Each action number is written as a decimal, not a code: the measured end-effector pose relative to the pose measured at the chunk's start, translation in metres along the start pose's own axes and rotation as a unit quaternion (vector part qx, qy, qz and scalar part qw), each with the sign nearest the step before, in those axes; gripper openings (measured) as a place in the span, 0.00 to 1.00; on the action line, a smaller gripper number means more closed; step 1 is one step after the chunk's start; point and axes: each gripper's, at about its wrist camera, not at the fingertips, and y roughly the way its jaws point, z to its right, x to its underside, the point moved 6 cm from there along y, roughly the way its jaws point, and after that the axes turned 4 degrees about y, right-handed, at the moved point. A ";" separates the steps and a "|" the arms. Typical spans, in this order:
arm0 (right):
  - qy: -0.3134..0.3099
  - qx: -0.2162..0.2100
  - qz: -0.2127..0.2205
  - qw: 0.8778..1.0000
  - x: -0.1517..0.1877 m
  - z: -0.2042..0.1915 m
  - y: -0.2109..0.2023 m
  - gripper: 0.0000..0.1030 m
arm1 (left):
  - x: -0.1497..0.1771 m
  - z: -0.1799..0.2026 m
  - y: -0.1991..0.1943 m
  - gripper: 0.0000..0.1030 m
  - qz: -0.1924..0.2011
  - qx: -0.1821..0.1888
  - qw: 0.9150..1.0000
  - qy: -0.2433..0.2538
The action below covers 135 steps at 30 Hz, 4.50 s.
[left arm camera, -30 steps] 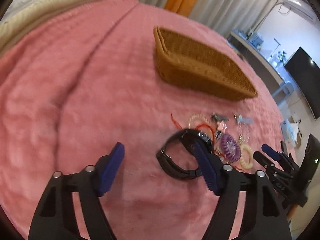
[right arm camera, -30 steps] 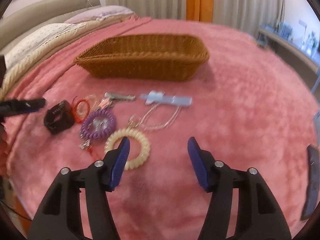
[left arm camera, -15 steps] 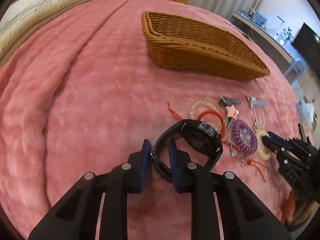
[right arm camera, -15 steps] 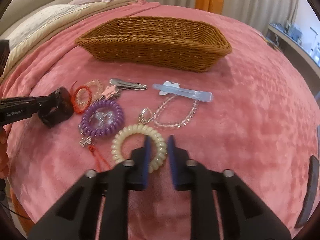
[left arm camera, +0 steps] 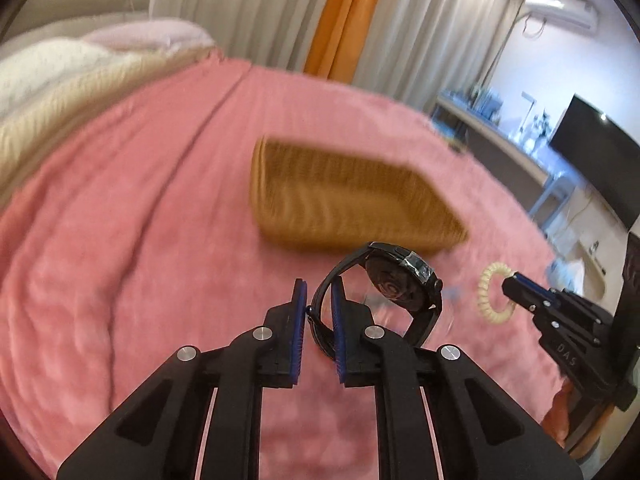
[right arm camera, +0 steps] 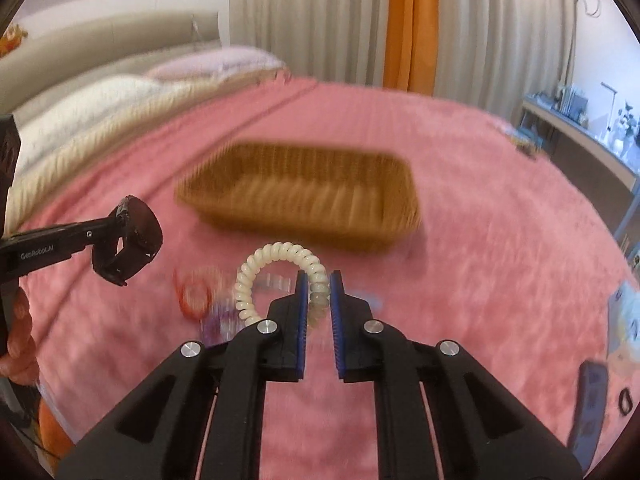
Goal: Organize jewelry
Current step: 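Carry both items into the wicker basket and open both grippers, then grasp the red string bracelet with the left gripper while the right gripper grasps the blue plastic hair clip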
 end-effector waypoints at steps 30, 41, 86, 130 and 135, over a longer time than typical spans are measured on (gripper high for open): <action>0.073 -0.010 -0.142 0.987 -0.050 0.045 0.182 0.30 | -0.063 -0.014 0.158 0.24 -0.073 -0.038 0.997 0.003; 0.061 -0.052 -0.040 0.996 -0.056 0.043 0.065 0.58 | -0.056 0.000 0.045 0.62 0.013 0.027 0.999 0.018; 0.045 0.014 -0.157 0.987 0.072 0.044 0.086 0.07 | 0.067 0.009 0.078 0.03 -0.085 0.017 0.987 0.132; 0.018 -0.015 -0.134 0.991 0.084 0.053 0.057 0.11 | 0.123 0.005 0.026 0.02 -0.113 -0.024 0.985 0.124; 0.020 -0.028 -0.119 0.992 0.078 0.049 0.043 0.11 | 0.112 0.007 0.013 0.02 -0.082 0.003 0.991 0.105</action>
